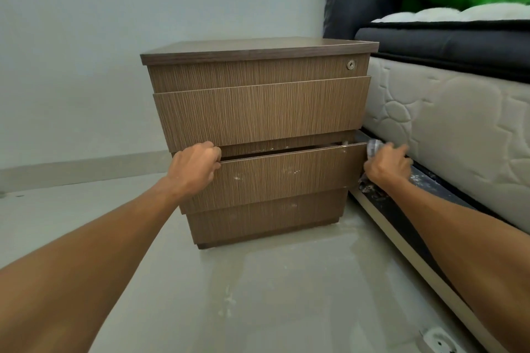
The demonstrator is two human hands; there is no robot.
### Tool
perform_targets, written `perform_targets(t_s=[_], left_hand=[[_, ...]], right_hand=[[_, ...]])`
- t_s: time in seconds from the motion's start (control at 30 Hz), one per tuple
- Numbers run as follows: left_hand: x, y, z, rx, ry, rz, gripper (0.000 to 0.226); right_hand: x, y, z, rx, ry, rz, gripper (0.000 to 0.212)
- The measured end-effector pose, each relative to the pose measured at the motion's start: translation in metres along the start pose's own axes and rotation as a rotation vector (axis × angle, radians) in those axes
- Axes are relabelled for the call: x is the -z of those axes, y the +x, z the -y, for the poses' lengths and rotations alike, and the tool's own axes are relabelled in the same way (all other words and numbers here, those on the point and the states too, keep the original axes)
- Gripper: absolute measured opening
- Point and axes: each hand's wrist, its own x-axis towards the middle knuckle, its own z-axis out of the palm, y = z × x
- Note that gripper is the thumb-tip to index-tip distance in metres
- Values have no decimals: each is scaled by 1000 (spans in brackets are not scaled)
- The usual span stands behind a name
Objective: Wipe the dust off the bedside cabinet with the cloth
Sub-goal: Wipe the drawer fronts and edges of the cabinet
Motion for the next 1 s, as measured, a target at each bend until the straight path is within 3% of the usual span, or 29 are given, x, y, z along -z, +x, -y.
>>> perform_targets(t_s=[0.17,0.63,0.8,1.0], left_hand=[[-2,3,0,18,29,-1,12],[-21,16,-1,48,128,-52,9],[-25,-3,19,72,59,-125,7],[-31,-40,69,328,-124,-251,24]], right_hand=[[-15,-16,-22,-26,20,-38,53],[-38,-41,-6,126,130,-147,45],[-40,-34,10,40,397,-233,47],[-43,-29,57,-111,705,-262,39]])
